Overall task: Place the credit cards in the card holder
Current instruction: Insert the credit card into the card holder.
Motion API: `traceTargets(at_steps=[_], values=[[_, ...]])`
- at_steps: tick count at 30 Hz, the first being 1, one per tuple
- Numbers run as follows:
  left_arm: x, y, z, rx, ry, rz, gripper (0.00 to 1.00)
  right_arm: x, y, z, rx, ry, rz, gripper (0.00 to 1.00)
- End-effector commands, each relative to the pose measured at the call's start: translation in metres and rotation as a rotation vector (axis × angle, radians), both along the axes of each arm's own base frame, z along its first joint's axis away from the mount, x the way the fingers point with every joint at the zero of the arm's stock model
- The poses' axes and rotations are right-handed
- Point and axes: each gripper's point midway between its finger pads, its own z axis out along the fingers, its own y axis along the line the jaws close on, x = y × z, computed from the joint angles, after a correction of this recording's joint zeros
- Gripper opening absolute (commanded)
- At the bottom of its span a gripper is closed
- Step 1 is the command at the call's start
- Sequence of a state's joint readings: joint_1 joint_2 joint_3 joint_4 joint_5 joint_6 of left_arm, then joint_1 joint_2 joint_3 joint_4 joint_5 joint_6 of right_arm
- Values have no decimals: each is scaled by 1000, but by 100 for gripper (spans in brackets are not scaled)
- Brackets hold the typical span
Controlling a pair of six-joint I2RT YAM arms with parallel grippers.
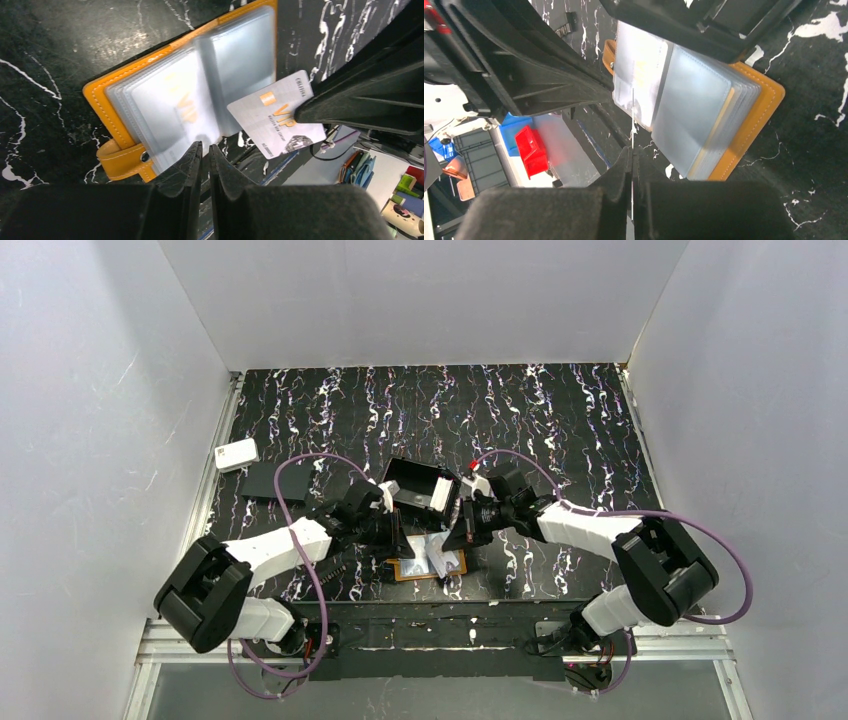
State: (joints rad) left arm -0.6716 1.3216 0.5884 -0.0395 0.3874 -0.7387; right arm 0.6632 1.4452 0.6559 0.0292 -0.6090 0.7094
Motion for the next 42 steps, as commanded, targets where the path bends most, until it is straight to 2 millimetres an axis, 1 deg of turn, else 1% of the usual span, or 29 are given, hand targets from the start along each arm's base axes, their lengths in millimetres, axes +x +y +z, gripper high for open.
traceTargets(at_steps=[1,6,13,24,27,34,37,42], values=[[0,6,-14,50,-15,-7,9,8,9,4,46,-44,9,1],[-3,12,-24,91,12,-12,7,6,7,-6,30,-27,2,1],[-9,17,-31,106,32,-5,6,5,1,-18,-4,-18,-15,1],[-14,19,-37,114,58,-3,4,6,4,-29,-4,-2,-11,1],[-15,20,-38,115,62,-4,4,7,7,-29,16,-7,-13,1],[-17,20,-39,112,69,-6,3,18,16,-28,74,-31,-52,1],[-18,20,-40,114,71,-7,3,22,19,-30,96,-43,-68,1],[-19,21,-40,110,73,-5,3,30,20,-31,112,-87,-102,1]])
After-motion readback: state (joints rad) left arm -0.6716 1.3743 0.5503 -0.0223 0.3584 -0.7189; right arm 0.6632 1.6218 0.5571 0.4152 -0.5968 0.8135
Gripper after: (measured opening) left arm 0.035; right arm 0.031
